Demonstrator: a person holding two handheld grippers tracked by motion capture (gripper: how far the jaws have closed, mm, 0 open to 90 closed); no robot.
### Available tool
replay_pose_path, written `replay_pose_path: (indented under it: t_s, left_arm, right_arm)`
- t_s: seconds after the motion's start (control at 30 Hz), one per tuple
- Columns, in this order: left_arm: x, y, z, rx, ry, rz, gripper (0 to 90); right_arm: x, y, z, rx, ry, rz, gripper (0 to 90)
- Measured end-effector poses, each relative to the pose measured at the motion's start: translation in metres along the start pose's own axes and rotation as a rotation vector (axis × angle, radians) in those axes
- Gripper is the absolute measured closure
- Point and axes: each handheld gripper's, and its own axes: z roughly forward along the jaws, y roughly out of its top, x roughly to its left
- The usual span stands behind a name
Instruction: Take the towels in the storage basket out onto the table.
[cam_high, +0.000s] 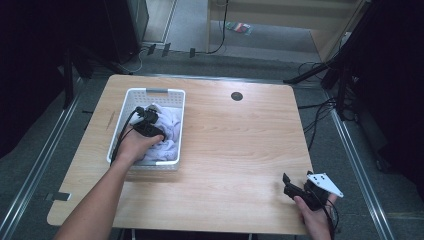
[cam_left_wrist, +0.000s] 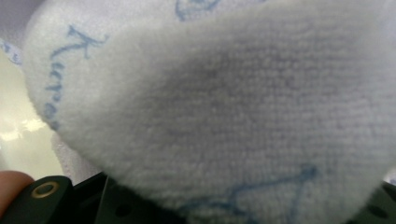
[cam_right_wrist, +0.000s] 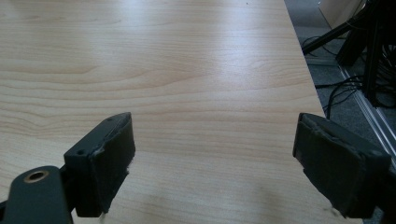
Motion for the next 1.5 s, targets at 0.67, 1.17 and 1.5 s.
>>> replay_pose_path:
  t_s: [0.67,1.17,1.5]
  left_arm:
    - [0.015,0.008,-0.038,-0.048,0.012,-0.005,54.8]
    - [0.019,0.017,-0.086,-0.13,-0.009,-0.001,54.5]
    - [0.023,0.028,-0.121,-0.155,-0.016,0.005,54.2]
  right_arm:
    - [-0.001,0.0,0.0,0.0,0.004,0.004,12.8]
    - [0.0,0.0,0.0,0.0,0.001,0.001,12.8]
    - [0.0,0.0,0.0,0.0,0.0,0.001,12.8]
